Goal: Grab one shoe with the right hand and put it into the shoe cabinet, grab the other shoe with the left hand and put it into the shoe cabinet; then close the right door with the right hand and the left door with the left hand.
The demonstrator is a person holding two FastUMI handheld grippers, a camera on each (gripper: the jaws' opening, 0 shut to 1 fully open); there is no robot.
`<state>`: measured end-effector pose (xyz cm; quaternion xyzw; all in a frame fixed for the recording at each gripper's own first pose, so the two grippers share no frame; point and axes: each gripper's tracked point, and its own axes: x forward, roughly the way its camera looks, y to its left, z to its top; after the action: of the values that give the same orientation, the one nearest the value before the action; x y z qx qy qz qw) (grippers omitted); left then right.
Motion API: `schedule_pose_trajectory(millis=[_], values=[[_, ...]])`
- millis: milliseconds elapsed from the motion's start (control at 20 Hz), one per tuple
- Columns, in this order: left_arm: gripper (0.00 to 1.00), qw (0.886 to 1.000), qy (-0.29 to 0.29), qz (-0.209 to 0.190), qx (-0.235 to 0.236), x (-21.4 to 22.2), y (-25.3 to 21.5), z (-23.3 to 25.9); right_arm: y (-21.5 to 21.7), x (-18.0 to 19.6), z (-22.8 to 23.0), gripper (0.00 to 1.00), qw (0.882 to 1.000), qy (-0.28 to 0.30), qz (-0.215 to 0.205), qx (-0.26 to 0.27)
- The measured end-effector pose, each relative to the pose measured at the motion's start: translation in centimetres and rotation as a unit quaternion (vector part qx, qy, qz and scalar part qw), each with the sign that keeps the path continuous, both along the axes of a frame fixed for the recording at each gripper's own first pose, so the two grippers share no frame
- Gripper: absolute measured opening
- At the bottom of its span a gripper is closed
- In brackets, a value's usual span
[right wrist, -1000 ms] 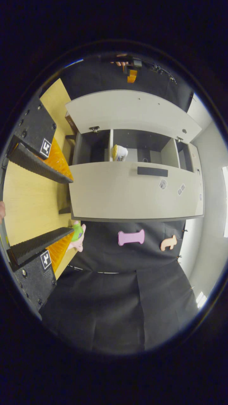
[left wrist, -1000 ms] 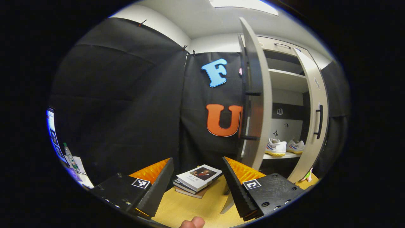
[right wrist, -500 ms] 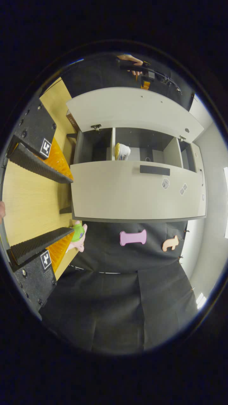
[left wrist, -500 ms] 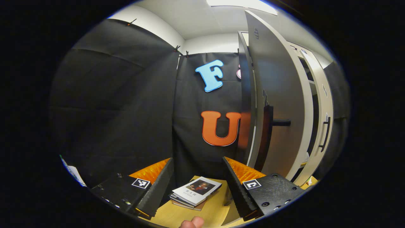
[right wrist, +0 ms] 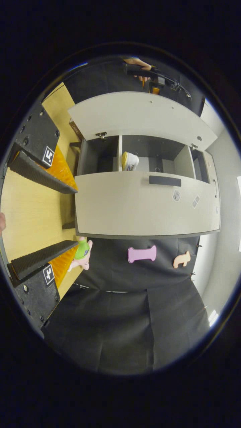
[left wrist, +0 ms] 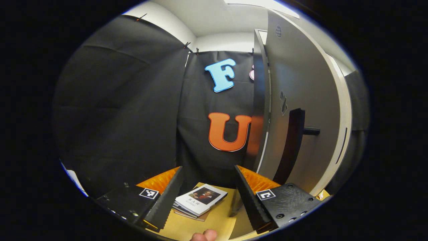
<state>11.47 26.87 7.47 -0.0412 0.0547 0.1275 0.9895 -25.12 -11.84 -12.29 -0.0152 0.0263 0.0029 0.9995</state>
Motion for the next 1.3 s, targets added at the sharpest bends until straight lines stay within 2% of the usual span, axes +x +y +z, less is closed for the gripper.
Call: schedule_pose_trajectory(millis=[250,600,900,1100,1300], values=[[0.9,0.999,-0.003,-0.043,0.021,0.4,-5.7,0.2,-1.4,0.2,0.2,0.92,1.0,0.0,-0.004,-0.009],[0.9,0.993,-0.006,-0.116,-0.007,3.5,-14.7,-0.4,-4.7,0.5,0.2,0.92,0.999,0.006,-0.035,0.0],[0.9,0.994,0.003,-0.111,0.003,4.2,-15.3,-0.9,-6.3,0.0,-0.2,0.92,0.999,0.006,-0.053,0.005],[0.91,0.994,-0.004,-0.11,-0.005,3.1,-16.0,-0.7,-6.5,0.0,-0.5,0.92,0.998,0.01,-0.055,0.004],[0.91,0.992,-0.009,-0.123,0.003,0.3,-18.0,-1.3,-6.1,-0.2,-0.5,0.92,0.999,0.009,-0.05,0.004]])
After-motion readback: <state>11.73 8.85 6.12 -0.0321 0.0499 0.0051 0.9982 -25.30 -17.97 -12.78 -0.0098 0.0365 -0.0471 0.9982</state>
